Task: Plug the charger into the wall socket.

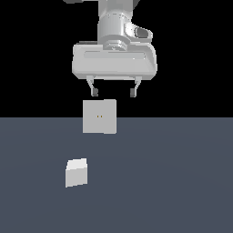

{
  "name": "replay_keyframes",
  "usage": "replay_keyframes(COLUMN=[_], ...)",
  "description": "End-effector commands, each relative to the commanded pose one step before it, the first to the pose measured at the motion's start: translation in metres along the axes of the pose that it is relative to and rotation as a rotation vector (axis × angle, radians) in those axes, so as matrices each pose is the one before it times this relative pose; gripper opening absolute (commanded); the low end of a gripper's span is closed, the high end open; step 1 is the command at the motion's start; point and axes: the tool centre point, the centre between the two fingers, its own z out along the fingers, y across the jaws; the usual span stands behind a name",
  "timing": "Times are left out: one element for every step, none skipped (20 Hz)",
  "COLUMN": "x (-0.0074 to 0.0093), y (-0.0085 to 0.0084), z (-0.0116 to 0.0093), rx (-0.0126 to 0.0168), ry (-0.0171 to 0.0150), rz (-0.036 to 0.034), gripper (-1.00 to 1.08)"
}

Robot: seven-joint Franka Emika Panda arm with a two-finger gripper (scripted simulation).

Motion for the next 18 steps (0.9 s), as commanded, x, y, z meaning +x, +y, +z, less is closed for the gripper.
replay_keyframes(x=[0.00000, -0.00009, -0.00040, -0.00061, -0.00085, -0.00110, -0.00135, -0.00161, -0.00186, -0.00211, -0.00236, -0.00261, -0.00286, -0.00310, -0.00334, -0.00358, -0.00381, -0.00403], y=[0.00001, 0.00017, -0.00056, -0.00049, -0.00066, -0.00088, -0.00105, -0.00128, -0.00148, -0.00165, -0.00188, -0.00205, -0.00226, -0.00245, -0.00263, -0.00283, -0.00301, -0.00318], z=[0.00000, 0.00020, 0.00030, 0.00063, 0.00089, 0.00114, 0.00141, 0.00167, 0.00193, 0.00221, 0.00246, 0.00273, 0.00299, 0.00325, 0.00351, 0.00376, 0.00401, 0.00427], rx=[0.00000, 0.00000, -0.00012, -0.00014, -0.00019, -0.00025, -0.00030, -0.00036, -0.00041, -0.00046, -0.00052, -0.00057, -0.00062, -0.00067, -0.00072, -0.00077, -0.00081, -0.00085], ry=[0.00000, 0.00000, 0.00053, 0.00067, 0.00092, 0.00121, 0.00146, 0.00175, 0.00203, 0.00229, 0.00258, 0.00285, 0.00313, 0.00340, 0.00366, 0.00393, 0.00419, 0.00445], rz=[0.00000, 0.00000, -0.00174, -0.00219, -0.00302, -0.00396, -0.00480, -0.00575, -0.00666, -0.00752, -0.00847, -0.00932, -0.01024, -0.01111, -0.01198, -0.01285, -0.01370, -0.01452], gripper=[1.00, 1.00, 1.00, 1.00, 1.00, 1.00, 1.00, 1.00, 1.00, 1.00, 1.00, 1.00, 1.00, 1.00, 1.00, 1.00, 1.00, 1.00])
